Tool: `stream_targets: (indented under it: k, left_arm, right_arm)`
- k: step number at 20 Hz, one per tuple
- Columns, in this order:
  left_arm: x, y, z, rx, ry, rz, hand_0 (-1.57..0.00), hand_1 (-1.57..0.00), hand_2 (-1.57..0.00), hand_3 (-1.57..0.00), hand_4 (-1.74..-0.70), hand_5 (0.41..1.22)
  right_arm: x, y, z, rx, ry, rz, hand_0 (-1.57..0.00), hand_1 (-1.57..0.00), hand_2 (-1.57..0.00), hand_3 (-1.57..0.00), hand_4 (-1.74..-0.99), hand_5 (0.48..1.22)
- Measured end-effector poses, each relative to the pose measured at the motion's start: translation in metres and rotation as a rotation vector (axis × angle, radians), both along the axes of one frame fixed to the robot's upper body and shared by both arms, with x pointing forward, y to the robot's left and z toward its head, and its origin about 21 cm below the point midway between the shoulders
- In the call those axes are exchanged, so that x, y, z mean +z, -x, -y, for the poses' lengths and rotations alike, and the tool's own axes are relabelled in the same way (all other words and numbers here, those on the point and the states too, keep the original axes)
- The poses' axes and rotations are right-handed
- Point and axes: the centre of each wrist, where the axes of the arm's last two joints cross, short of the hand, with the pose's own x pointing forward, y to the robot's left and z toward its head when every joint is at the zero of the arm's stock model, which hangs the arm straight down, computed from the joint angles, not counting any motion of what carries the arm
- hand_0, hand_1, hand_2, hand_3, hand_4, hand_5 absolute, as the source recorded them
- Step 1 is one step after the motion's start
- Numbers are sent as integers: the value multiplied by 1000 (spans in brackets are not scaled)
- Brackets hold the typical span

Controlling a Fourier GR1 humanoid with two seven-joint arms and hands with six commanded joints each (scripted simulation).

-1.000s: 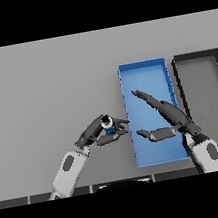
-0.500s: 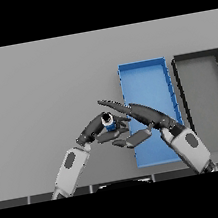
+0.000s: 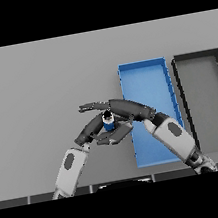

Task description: Pick up the blue pipe and place it into the blue bin.

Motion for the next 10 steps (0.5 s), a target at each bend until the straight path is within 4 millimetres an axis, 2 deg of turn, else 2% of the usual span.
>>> stream_targets:
  k: [2,3,5,6,8,10]
  left_arm:
    - [-1,-1,-2,-3,0,-16,-1571,-1571,-1571,-1571,-1595,1221]
    - [0,2,-3,-8,-24,-19,-1571,-1571,-1571,-1571,-1622,1221]
    - [-1,1,1,9,-28,-24,-1571,-1571,-1571,-1511,-1662,1221]
    - [-2,2,-1,-2,-7,-19,-1571,-1571,-1571,-1523,-1677,1221]
    - [-3,0,1,-11,42,-34,-1571,-1571,-1571,-1502,-1699,1221]
    - [0,-3,-1,-24,59,-28,-1571,-1571,-1571,-1464,-1713,1221]
  right_arm:
    - [-3,0,-4,26,0,1,-702,-703,-745,-604,-1406,500]
    - [2,-1,-5,35,-12,3,-876,-877,-910,-762,-1467,518]
    - [0,-3,-12,29,-18,-10,-1126,-1127,-1148,-953,-1551,596]
    - [-2,0,-14,47,-30,-23,-1215,-1215,-1233,-1021,-1581,650]
    - [-4,-1,-18,53,-67,-54,-1343,-1343,-1354,-1186,-1628,856]
    - [-4,1,-20,63,-86,-43,-1425,-1425,-1432,-1304,-1665,987]
